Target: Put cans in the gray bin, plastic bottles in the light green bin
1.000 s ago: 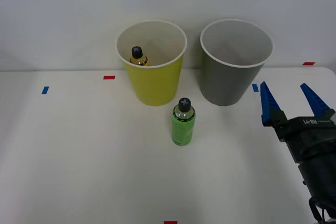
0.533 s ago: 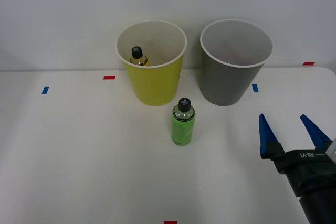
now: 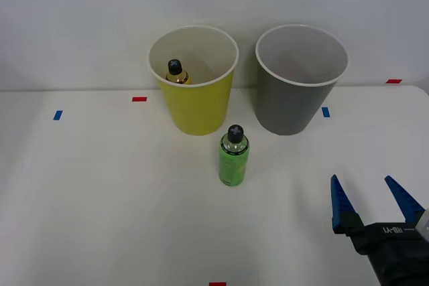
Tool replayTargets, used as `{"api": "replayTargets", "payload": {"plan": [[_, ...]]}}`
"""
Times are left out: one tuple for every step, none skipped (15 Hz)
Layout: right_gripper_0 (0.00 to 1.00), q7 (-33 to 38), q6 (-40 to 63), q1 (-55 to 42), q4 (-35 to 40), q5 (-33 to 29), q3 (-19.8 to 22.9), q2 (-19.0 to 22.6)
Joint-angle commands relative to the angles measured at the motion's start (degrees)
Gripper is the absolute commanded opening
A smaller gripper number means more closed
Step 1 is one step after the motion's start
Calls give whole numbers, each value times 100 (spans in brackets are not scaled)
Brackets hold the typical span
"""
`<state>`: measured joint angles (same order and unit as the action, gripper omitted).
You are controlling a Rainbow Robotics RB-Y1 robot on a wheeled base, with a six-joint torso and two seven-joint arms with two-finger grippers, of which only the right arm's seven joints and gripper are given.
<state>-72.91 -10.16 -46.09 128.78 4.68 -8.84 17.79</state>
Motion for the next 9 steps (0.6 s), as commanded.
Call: {"api": "replayTargets", "payload": {"plan": [[100, 58, -285, -278, -2, -38, -30, 23], [100, 93, -364, -357, -2, -38, -74, 41], [100, 137, -452, -427, -2, -29, -118, 67], [100, 251, -689, -445, -134, -11, -127, 85], [100, 638, -1287, -375, -582, -55, -136, 93], [100, 955, -2016, -234, -1127, -117, -145, 128], [100, 1280, -2499, -129, -1522, -249, -136, 172], [100, 1649, -2737, -76, -1716, -521, -101, 164], [100, 1974, -2833, -76, -1777, -670, -74, 146]]}}
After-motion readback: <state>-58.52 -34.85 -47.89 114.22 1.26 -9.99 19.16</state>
